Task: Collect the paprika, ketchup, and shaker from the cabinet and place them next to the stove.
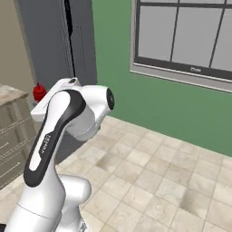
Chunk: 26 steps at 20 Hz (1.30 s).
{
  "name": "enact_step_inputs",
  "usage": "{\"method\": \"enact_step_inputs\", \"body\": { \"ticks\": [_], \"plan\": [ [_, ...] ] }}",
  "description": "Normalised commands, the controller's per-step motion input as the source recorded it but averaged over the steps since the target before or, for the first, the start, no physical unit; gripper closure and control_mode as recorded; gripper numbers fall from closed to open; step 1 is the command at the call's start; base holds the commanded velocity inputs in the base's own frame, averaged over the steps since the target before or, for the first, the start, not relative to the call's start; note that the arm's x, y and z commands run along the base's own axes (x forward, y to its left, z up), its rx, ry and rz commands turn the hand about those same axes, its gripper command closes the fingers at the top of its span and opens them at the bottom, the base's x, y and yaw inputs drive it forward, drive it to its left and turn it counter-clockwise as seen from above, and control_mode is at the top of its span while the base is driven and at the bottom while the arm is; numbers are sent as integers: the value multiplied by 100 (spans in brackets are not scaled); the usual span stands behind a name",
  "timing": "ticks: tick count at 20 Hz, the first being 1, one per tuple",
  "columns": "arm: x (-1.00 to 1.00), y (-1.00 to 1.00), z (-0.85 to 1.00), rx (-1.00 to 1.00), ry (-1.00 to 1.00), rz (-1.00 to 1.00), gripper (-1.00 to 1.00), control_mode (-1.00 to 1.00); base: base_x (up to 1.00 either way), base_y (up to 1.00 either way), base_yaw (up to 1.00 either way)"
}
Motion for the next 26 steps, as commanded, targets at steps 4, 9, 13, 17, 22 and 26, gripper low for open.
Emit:
{"method": "enact_step_inputs", "body": {
  "ticks": [4,9,13,17,22,26],
  "plan": [
    [0,0,0,0,0,0,100,100,-38,73,30],
    [0,0,0,0,0,0,100,100,-11,77,28],
    [0,0,0,0,0,0,100,100,0,60,33],
    [0,0,0,0,0,0,100,100,0,50,36],
    [0,0,0,0,0,0,100,100,-6,38,34],
    [0,0,0,0,0,0,100,100,1,25,35]
  ]
}}
